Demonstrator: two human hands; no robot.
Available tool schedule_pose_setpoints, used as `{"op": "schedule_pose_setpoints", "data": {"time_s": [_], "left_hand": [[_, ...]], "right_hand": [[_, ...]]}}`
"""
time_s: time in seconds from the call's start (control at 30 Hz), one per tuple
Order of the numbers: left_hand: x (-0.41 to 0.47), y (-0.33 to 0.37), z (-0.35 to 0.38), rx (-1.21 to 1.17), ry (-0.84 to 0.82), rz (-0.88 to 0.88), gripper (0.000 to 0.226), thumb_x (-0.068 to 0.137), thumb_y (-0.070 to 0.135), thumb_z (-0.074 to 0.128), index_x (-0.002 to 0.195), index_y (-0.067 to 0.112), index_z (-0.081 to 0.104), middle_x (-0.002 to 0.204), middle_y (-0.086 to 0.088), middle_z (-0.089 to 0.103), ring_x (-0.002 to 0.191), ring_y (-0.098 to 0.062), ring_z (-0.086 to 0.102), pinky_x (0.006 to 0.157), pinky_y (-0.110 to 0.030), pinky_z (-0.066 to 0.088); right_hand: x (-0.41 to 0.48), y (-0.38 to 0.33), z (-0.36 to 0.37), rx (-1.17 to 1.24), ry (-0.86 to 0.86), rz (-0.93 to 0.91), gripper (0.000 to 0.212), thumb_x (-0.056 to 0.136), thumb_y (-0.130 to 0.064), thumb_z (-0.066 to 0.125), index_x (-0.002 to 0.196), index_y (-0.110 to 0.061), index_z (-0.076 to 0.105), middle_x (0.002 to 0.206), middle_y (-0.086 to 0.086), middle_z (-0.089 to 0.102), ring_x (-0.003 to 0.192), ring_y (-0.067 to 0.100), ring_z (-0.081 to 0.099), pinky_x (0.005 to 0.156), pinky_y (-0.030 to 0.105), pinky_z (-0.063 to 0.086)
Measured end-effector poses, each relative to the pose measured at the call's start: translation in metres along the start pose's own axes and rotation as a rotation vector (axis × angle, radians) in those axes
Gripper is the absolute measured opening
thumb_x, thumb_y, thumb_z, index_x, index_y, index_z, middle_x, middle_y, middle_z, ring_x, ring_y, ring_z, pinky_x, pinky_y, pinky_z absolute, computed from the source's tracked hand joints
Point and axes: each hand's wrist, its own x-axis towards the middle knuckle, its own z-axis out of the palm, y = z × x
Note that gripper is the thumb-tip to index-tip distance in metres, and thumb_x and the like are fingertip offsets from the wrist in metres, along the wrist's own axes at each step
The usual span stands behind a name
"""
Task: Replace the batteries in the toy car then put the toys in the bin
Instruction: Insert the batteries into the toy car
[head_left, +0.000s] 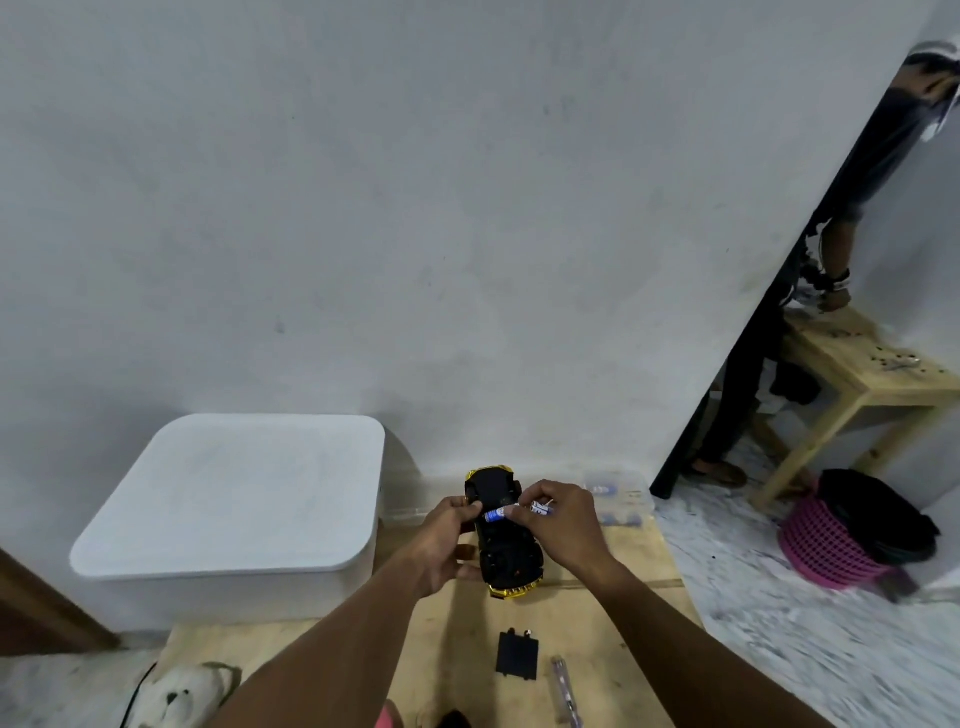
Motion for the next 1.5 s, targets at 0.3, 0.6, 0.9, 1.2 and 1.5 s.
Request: {"op": "schedule_pose_setpoints", "data": {"time_s": [0.3, 0.6, 0.9, 1.2, 1.5], "left_hand": [[0.004, 0.0, 0.0, 0.083, 0.026, 0.041, 0.019, 0.101, 0.024, 0.053, 0.118, 0.015, 0.053, 0.111, -0.016, 0.065, 0.079, -0.035, 0.068, 0.067, -0.049, 0.06], [0.009, 0.001, -0.005, 0.149, 0.02, 0.046, 0.018, 0.101, 0.024, 0.054, 0.116, 0.015, 0.054, 0.11, -0.015, 0.065, 0.08, -0.034, 0.063, 0.079, -0.054, 0.055], [0.011, 0.011, -0.005, 0.157, 0.055, 0.045, 0.014, 0.102, 0.026, 0.051, 0.11, 0.015, 0.055, 0.107, -0.011, 0.064, 0.067, -0.028, 0.063, 0.084, -0.059, 0.053], [0.006, 0.008, -0.002, 0.194, 0.04, 0.011, 0.02, 0.102, 0.027, 0.05, 0.117, 0.014, 0.054, 0.116, -0.013, 0.064, 0.075, -0.031, 0.067, 0.08, -0.059, 0.056], [0.005, 0.004, -0.002, 0.201, 0.045, -0.019, 0.022, 0.102, 0.027, 0.051, 0.118, 0.013, 0.054, 0.117, -0.012, 0.063, 0.079, -0.033, 0.066, 0.073, -0.052, 0.061]], "right_hand": [[0.003, 0.007, -0.002, 0.012, -0.058, -0.021, 0.007, 0.076, -0.017, 0.082, 0.073, -0.016, 0.076, 0.074, -0.007, 0.072, 0.072, 0.004, 0.066, 0.065, 0.015, 0.046], [0.01, 0.008, -0.007, 0.007, -0.133, 0.074, 0.014, 0.068, -0.02, 0.087, 0.07, -0.015, 0.074, 0.071, -0.004, 0.069, 0.07, 0.01, 0.058, 0.064, 0.024, 0.044], [0.017, -0.015, -0.025, 0.334, -0.214, 0.464, 0.023, 0.087, -0.008, 0.053, 0.097, -0.006, 0.073, 0.076, 0.008, 0.058, 0.049, 0.017, 0.041, 0.046, 0.021, 0.028], [0.018, -0.009, -0.041, 0.309, -0.293, 0.4, 0.026, 0.082, -0.013, 0.073, 0.105, -0.025, 0.075, 0.091, 0.005, 0.072, 0.048, 0.013, 0.042, 0.045, 0.022, 0.021], [0.01, -0.018, -0.04, 0.136, -0.326, 0.262, 0.013, 0.081, -0.013, 0.075, 0.094, -0.015, 0.078, 0.062, -0.003, 0.067, 0.042, 0.015, 0.046, 0.041, 0.019, 0.025]]}}
